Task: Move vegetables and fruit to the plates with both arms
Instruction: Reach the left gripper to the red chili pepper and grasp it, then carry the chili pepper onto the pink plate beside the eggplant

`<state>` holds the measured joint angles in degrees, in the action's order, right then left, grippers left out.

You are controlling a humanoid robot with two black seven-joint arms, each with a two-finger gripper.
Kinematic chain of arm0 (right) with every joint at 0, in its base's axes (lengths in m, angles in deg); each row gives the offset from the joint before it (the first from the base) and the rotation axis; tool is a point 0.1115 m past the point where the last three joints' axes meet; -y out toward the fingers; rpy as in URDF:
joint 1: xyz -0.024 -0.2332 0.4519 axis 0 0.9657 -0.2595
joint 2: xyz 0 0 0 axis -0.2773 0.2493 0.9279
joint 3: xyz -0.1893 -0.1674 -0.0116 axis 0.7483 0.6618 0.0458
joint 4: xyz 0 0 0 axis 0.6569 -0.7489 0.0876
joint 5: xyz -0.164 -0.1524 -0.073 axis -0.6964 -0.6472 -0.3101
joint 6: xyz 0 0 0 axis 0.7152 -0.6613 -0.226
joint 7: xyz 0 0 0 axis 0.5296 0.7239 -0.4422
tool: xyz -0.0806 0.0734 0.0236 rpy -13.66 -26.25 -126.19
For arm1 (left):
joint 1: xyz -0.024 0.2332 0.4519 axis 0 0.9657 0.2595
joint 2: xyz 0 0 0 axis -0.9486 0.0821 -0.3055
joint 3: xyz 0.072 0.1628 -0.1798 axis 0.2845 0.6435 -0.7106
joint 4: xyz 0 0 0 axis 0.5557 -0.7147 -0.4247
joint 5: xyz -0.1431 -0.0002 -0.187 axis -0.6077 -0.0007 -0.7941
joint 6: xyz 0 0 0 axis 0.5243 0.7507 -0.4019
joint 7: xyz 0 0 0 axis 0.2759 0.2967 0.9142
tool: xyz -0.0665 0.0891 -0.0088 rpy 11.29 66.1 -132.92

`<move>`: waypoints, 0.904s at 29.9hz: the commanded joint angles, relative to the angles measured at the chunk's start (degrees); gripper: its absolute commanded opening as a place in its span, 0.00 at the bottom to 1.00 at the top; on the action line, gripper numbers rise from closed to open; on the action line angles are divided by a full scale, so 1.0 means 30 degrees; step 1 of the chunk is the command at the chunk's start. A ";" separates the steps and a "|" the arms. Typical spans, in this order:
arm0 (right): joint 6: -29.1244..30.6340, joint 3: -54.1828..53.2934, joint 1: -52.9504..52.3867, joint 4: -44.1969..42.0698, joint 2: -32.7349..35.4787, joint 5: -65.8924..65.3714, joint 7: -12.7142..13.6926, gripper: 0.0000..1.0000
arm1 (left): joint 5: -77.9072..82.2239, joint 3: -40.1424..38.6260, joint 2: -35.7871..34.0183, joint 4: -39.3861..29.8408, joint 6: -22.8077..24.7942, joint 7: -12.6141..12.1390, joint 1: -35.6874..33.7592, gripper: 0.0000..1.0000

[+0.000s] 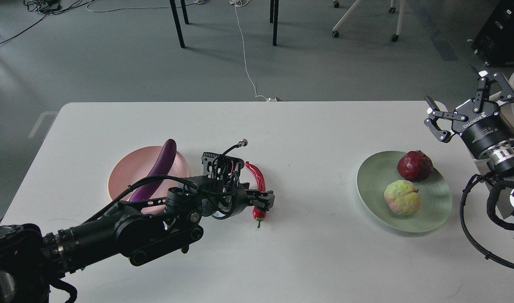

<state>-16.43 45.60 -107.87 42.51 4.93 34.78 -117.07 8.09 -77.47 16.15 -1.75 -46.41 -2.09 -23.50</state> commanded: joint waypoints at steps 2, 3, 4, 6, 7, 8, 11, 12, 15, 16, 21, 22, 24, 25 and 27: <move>-0.0002 0.0002 0.0042 -0.0001 -0.0002 -0.0001 0.0001 0.98 | -0.0129 -0.0053 0.0004 -0.0114 0.0002 -0.0571 -0.0052 0.12; -0.0002 0.0002 0.0071 -0.0001 -0.0002 -0.0001 0.0001 0.98 | -0.0158 -0.0082 -0.0025 -0.0173 0.0031 -0.0630 -0.0082 0.10; -0.0002 0.0002 0.0101 -0.0001 -0.0002 -0.0001 0.0001 0.98 | -0.0129 -0.0082 -0.0025 -0.0202 0.0031 -0.0631 -0.0082 0.09; -0.0002 0.0002 0.0101 -0.0001 -0.0002 -0.0001 0.0001 0.98 | -0.0158 -0.0111 -0.0054 -0.0290 0.0060 -0.0573 -0.0111 0.08; -0.0002 0.0002 0.0101 -0.0001 -0.0002 -0.0001 0.0001 0.98 | -0.0158 -0.0111 -0.0112 -0.0320 0.0060 -0.0573 -0.0111 0.08; -0.0002 0.0002 0.0101 0.0028 -0.0002 -0.0001 0.0001 0.98 | -0.0129 -0.0111 -0.0142 -0.0465 0.0031 -0.0543 -0.0111 0.08; -0.0002 0.0002 0.0101 0.0028 -0.0002 -0.0001 0.0001 0.98 | -0.0129 -0.0315 -0.0376 -0.1284 0.0031 -0.0456 -0.0403 0.08; -0.0002 0.0002 0.0101 0.0057 -0.0002 -0.0030 0.0001 0.98 | -0.0129 -0.0375 -0.0493 -0.1519 0.0031 -0.0397 -0.0636 0.08; -0.0002 0.0002 0.0101 0.0086 -0.0002 -0.0030 0.0001 0.98 | -0.0188 -0.0346 -0.2186 -0.2485 0.0090 0.0186 -0.1807 0.09; -0.0002 0.0002 0.0101 0.0087 -0.0002 -0.0030 0.0001 0.98 | -0.0130 -0.0230 -0.2831 -0.2662 0.0119 0.0653 -0.2101 0.09; -0.0002 0.0178 0.0130 0.0057 -0.0002 -0.0089 0.0001 0.98 | 0.0047 -0.0053 -0.6142 -0.3161 0.1464 0.2473 -0.2192 0.09; -0.0002 0.0178 0.0130 0.0086 -0.0002 -0.0089 0.0001 0.98 | 0.0047 -0.0053 -0.6757 -0.3336 0.1786 0.2706 -0.2191 0.10; -0.0002 0.0207 0.0130 0.0058 -0.0002 -0.0118 0.0001 0.98 | 0.0018 -0.0082 -0.8250 -0.3949 0.2750 0.3583 -0.2220 0.10; -0.0002 0.0207 0.0130 0.0057 -0.0002 -0.0118 0.0001 0.98 | 0.0017 -0.0082 -0.8983 -0.4243 0.3452 0.4110 -0.2308 0.10; -0.0002 0.0236 0.0130 0.0057 -0.0031 -0.0118 0.0001 0.98 | 0.0017 -0.0285 -1.0535 -0.4480 0.3681 0.5165 -0.2454 0.10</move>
<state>-16.43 46.21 -107.47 42.71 4.93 34.45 -117.07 8.19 -77.64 -9.15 -13.76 -37.62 9.25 -30.28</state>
